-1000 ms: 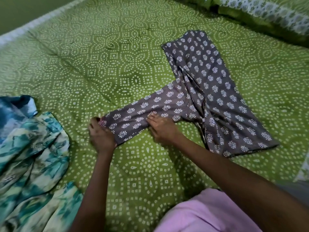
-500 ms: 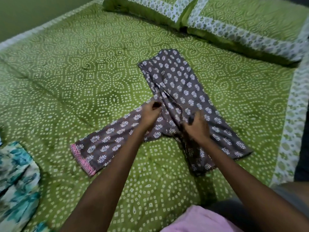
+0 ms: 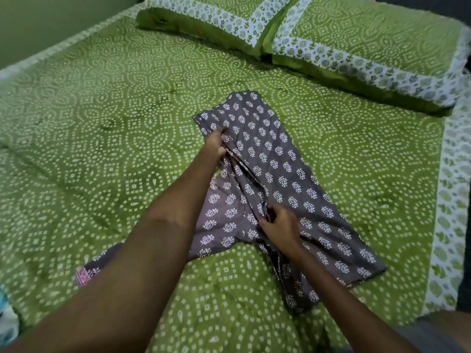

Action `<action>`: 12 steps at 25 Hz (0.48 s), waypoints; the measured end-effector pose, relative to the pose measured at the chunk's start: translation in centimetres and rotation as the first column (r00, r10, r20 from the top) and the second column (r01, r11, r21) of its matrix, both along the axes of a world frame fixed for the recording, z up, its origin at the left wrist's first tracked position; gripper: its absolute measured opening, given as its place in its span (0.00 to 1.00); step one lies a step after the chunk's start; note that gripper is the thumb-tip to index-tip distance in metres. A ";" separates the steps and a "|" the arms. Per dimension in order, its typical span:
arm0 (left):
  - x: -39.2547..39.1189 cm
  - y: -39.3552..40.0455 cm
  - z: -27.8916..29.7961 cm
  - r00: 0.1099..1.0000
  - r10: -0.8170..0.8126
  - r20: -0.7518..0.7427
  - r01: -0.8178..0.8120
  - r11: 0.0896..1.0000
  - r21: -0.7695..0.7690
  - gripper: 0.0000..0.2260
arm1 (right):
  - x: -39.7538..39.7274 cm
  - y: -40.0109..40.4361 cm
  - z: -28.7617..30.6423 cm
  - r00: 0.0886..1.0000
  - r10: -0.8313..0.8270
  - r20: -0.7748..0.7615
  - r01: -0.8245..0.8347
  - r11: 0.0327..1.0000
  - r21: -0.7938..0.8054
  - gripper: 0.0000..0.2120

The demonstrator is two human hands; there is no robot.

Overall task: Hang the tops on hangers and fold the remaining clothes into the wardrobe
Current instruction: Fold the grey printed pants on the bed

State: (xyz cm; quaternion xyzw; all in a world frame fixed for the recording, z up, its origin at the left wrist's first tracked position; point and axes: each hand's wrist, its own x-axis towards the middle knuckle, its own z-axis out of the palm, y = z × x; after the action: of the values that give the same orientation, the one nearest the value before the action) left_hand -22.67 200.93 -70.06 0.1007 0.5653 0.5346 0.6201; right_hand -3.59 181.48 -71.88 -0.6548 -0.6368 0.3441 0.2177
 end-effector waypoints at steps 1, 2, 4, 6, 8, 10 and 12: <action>-0.5 0.8 0.5 0.999 0.044 -0.026 -0.043 0.999 0.019 0.09 | 0.0 -0.5 0.1 0.998 0.032 -0.052 -0.027 0.996 0.081 0.10; -1.2 1.7 0.7 0.995 0.082 -0.061 -0.079 0.996 0.052 0.08 | 0.2 -1.0 0.1 0.994 0.083 -0.073 -0.068 0.980 0.189 0.14; -2.9 3.1 0.4 0.977 0.135 -0.166 -0.118 0.987 0.113 0.07 | 0.7 -2.3 -0.7 0.979 0.196 0.051 -0.202 0.922 0.330 0.23; -5.2 4.3 -2.2 0.965 0.088 -0.247 -0.068 0.994 0.089 0.10 | 0.8 -4.3 -1.3 0.930 0.258 0.261 -0.330 0.899 0.288 0.34; -5.9 3.8 -3.2 0.979 0.063 -0.194 -0.044 0.994 0.099 0.13 | 0.5 -6.0 -1.1 0.858 0.331 0.392 -0.416 0.896 0.154 0.42; -5.3 2.3 -2.0 0.987 0.090 -0.133 -0.069 0.986 0.154 0.12 | 0.9 -6.8 -0.2 0.799 0.471 0.373 -0.492 0.870 -0.045 0.40; -5.1 1.8 -1.6 0.990 0.077 -0.114 -0.058 0.985 0.160 0.11 | 2.3 -6.9 0.1 0.813 0.546 0.205 -0.524 0.838 -0.154 0.36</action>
State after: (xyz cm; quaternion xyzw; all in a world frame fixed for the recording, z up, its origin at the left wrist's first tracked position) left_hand -27.77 202.74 -71.62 0.1618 0.5609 0.5911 0.5566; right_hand -1.33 174.61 -71.79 -0.4951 -0.8004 0.3380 0.0035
